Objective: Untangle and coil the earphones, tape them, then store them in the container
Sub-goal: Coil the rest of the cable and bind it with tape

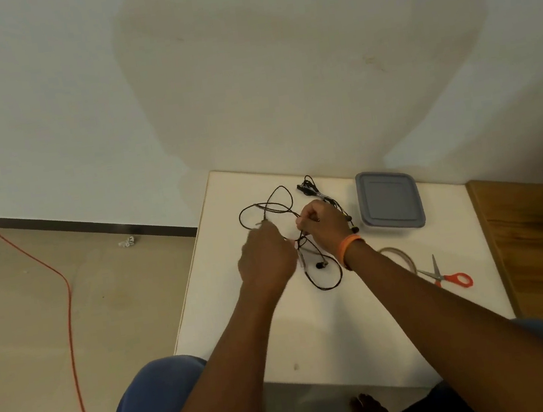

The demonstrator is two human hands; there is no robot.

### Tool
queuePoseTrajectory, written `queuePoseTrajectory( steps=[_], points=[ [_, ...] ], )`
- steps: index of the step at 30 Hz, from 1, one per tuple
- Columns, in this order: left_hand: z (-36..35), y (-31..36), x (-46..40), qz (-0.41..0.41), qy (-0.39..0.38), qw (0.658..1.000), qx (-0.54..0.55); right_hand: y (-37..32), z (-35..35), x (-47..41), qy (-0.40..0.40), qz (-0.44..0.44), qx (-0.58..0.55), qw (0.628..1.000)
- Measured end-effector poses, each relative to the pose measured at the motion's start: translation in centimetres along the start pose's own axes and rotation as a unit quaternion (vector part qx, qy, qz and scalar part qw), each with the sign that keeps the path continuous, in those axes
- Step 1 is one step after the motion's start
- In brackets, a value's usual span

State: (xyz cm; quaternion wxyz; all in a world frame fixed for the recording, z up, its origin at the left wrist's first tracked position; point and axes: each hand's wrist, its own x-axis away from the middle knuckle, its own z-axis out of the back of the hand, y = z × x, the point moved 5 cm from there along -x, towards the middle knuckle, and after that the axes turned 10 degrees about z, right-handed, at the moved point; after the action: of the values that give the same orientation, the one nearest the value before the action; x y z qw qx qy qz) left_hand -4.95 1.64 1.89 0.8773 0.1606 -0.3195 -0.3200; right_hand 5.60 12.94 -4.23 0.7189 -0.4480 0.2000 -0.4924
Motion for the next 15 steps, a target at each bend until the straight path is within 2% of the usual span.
queuePoseTrajectory(
  steps=[2, 3, 5, 6, 7, 12, 15],
  points=[
    [0.1, 0.2, -0.5, 0.046, -0.020, 0.984, 0.170, -1.4, 1.8, 2.2, -0.013, 0.030, -0.054, 0.998],
    [-0.2, 0.4, -0.3, 0.074, -0.056, 0.960, 0.265, -2.1, 2.7, 3.3, -0.025, 0.046, -0.072, 0.996],
    [-1.2, 0.8, 0.5, 0.128, -0.147, 0.889, 0.415, -2.9, 4.0, 5.3, -0.058, 0.067, -0.095, 0.992],
    [-1.6, 1.0, 0.9, 0.141, -0.178, 0.858, 0.460, -3.1, 4.5, 6.2, -0.070, 0.074, -0.097, 0.990],
    [-1.7, 1.1, 1.1, 0.143, -0.187, 0.847, 0.477, -3.2, 4.9, 6.9, -0.075, 0.076, -0.097, 0.989],
    [-0.9, 0.8, 1.0, 0.137, -0.137, 0.865, 0.463, -2.9, 7.8, 7.9, 0.020, -0.026, -0.145, 0.989],
    [0.6, 0.7, 1.0, 0.112, -0.090, 0.891, 0.431, -2.1, 10.0, 7.7, 0.066, -0.084, -0.131, 0.986]
  ],
)
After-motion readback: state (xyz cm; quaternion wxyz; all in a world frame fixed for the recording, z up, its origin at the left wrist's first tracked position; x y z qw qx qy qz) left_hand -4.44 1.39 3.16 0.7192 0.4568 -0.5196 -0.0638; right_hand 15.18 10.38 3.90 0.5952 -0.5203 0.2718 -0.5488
